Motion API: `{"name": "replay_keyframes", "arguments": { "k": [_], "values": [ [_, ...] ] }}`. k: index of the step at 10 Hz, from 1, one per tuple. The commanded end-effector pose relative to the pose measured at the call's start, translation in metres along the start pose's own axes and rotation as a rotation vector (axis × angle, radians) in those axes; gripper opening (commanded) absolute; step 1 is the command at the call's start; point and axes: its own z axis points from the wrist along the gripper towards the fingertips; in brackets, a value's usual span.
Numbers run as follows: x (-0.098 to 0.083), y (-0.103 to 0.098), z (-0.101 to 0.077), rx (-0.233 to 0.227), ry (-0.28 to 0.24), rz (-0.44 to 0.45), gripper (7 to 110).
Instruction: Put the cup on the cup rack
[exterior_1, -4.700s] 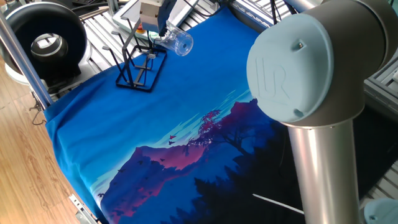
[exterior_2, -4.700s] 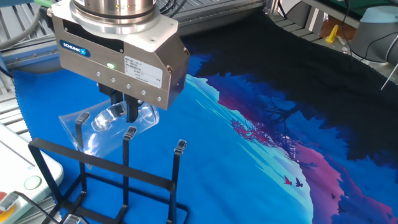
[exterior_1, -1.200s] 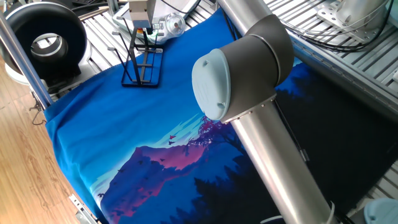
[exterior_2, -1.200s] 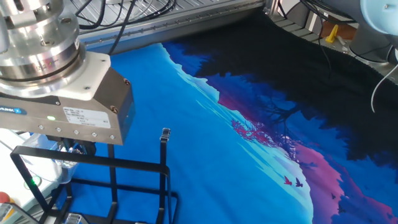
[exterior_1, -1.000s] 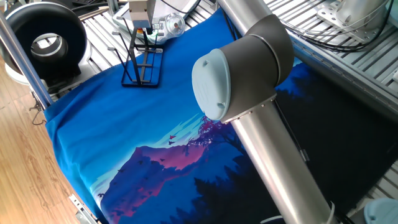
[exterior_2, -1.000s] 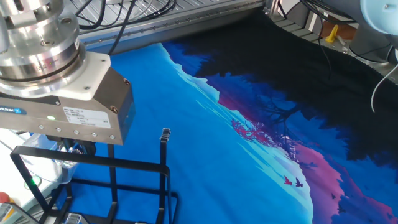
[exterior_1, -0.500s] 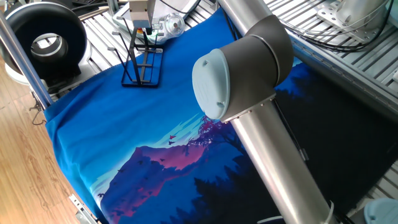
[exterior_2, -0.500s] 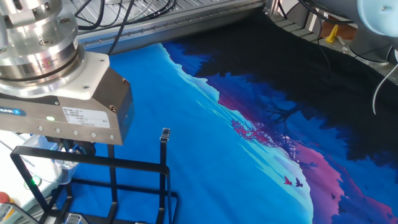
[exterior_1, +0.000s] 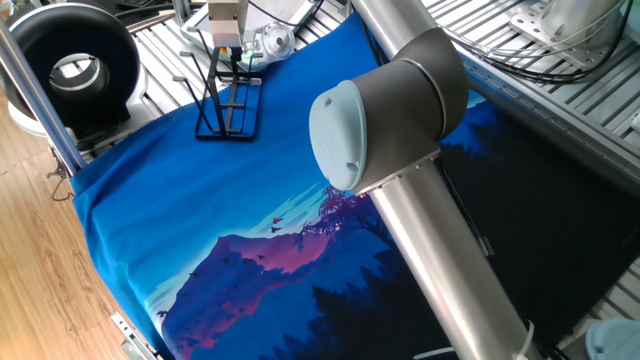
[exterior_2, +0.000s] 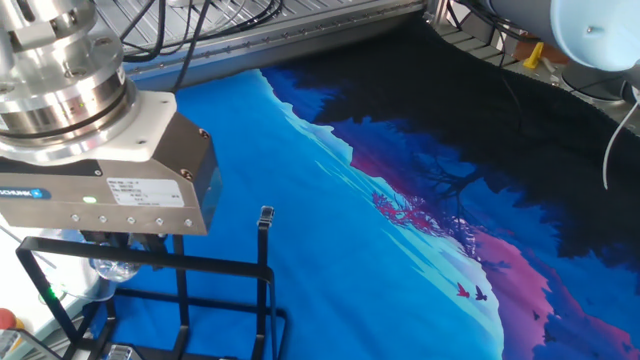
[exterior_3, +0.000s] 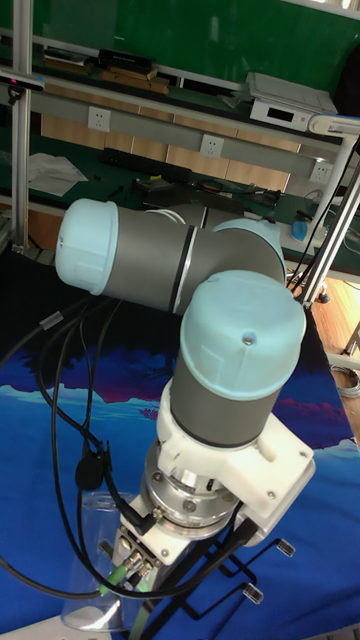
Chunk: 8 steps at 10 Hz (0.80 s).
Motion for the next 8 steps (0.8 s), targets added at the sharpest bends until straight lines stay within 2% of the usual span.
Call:
{"name": "replay_keyframes", "arguments": {
  "k": [1,2,3,6,7,8],
  "values": [
    [0.003,0.003,0.004,-0.023,-0.001,-0.031,22],
    [0.0,0.005,0.004,-0.032,-0.016,-0.04,22],
    [-0.003,0.011,0.004,-0.053,-0.022,-0.048,44],
    [-0.01,0.018,0.005,-0.069,-0.041,-0.063,44],
    [-0.011,0.019,0.005,-0.069,-0.041,-0.066,66],
    [-0.013,0.022,0.004,-0.071,-0.041,-0.063,66]
  ]
}}
